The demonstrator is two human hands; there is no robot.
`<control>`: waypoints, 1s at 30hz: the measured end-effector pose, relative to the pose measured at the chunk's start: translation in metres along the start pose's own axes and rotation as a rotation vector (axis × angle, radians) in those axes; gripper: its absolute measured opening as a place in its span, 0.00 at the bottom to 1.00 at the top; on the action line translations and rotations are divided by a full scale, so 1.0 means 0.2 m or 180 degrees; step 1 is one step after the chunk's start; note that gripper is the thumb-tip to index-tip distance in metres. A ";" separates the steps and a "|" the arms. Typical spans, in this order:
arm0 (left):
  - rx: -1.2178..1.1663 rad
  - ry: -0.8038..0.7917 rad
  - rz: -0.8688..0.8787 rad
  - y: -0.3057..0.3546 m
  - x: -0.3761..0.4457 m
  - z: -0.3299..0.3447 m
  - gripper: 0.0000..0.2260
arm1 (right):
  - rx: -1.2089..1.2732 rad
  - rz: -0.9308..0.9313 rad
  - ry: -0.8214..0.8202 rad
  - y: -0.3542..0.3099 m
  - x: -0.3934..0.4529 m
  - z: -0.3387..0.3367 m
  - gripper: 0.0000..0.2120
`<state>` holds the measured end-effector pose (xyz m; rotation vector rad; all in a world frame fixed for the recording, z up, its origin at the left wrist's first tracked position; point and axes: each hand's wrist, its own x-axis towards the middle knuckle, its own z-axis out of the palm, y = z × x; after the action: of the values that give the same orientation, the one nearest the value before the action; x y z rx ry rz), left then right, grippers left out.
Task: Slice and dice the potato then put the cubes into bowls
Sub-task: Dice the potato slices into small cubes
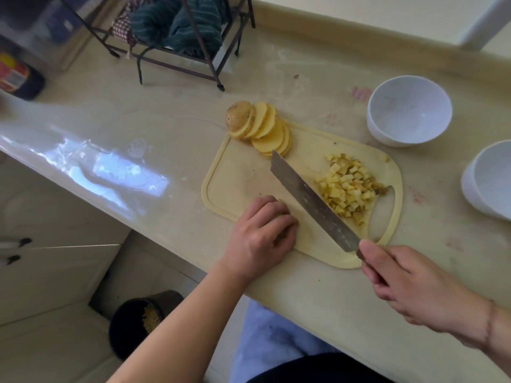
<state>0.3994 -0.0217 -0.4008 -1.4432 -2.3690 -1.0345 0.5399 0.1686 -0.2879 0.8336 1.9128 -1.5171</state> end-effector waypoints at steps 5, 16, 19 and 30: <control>0.0074 0.0063 0.0015 0.00 -0.02 0.00 0.03 | -0.0107 -0.0142 -0.0036 -0.02 -0.05 0.03 0.27; -0.0088 0.0055 -0.0078 -0.01 -0.06 -0.01 0.03 | -0.0473 -0.0405 0.0020 0.00 -0.07 0.07 0.25; -0.0081 0.0086 -0.0100 -0.02 -0.06 0.00 0.03 | -0.0539 -0.0444 0.0025 0.02 -0.08 0.06 0.27; -0.0096 0.0092 -0.0115 -0.02 -0.05 0.00 0.04 | -0.0647 -0.0590 0.0111 0.14 -0.10 0.06 0.30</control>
<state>0.4014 -0.0310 -0.4075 -1.3906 -2.3775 -1.0969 0.5745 0.1597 -0.2925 0.6110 2.1777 -1.3882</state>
